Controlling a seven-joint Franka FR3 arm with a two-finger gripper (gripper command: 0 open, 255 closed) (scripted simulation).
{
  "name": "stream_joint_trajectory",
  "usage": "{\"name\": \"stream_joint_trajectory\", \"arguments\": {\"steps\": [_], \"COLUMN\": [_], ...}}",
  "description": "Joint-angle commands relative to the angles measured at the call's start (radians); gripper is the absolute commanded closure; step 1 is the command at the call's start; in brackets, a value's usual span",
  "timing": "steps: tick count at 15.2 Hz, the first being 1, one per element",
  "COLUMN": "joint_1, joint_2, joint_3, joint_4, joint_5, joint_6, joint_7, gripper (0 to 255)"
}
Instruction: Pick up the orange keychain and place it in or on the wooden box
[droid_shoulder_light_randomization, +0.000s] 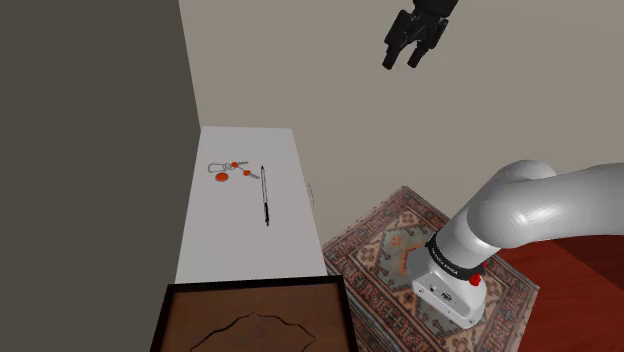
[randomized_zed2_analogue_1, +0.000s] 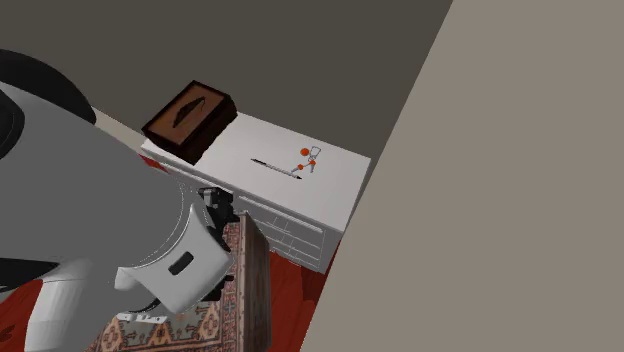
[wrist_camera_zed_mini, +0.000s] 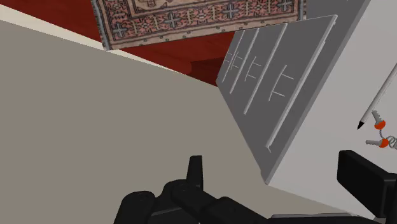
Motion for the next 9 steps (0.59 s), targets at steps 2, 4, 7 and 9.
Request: {"name": "stream_joint_trajectory", "arguments": {"steps": [2, 4, 7, 9], "joint_1": [0.011, 0.033, 0.065, 0.085], "joint_2": [0.022, 0.068, 0.140, 0.191], "joint_3": [0.009, 0.028, 0.057, 0.077], "joint_4": [-0.005, -0.011, -0.015, -0.014], "joint_5": [0.004, 0.013, 0.023, 0.029], "joint_6": [0.024, 0.071, 0.139, 0.183], "joint_7": [-0.008, -0.023, -0.046, -0.060], "gripper": [0, 0, 0, 0]}}
